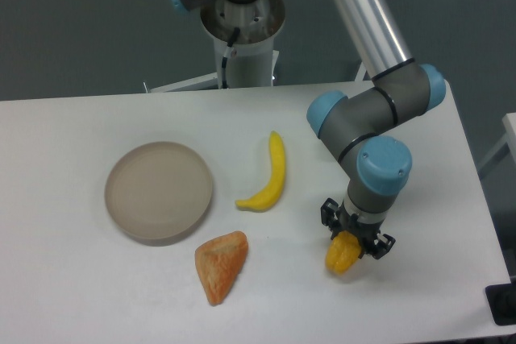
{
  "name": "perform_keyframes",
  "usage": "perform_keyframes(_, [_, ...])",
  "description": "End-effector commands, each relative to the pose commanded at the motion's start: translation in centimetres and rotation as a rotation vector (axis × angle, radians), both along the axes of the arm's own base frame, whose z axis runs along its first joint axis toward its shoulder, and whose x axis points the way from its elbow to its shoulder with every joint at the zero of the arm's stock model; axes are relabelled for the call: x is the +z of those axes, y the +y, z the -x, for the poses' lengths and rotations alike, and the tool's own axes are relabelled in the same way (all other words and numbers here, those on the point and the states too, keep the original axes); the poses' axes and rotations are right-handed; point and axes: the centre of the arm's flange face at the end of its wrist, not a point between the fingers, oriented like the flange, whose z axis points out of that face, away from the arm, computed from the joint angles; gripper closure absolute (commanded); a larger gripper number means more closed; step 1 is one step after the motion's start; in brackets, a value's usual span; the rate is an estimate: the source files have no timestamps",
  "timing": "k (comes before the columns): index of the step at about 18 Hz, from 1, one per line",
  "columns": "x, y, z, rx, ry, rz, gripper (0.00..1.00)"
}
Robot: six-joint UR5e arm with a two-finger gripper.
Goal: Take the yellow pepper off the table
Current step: 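Lift the yellow pepper up off the table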
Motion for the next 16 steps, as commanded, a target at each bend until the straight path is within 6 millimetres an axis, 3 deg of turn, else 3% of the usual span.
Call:
perform_keyframes(6, [6.2, -3.4, 3.0, 0.061, -0.012, 0.011, 0.80])
perform_keyframes(8, [7.6, -3.5, 3.5, 0.066, -0.021, 0.022, 0.82])
perform_keyframes(16, [9.7, -6.2, 6.6, -0.008, 0.008, 0.011, 0.85])
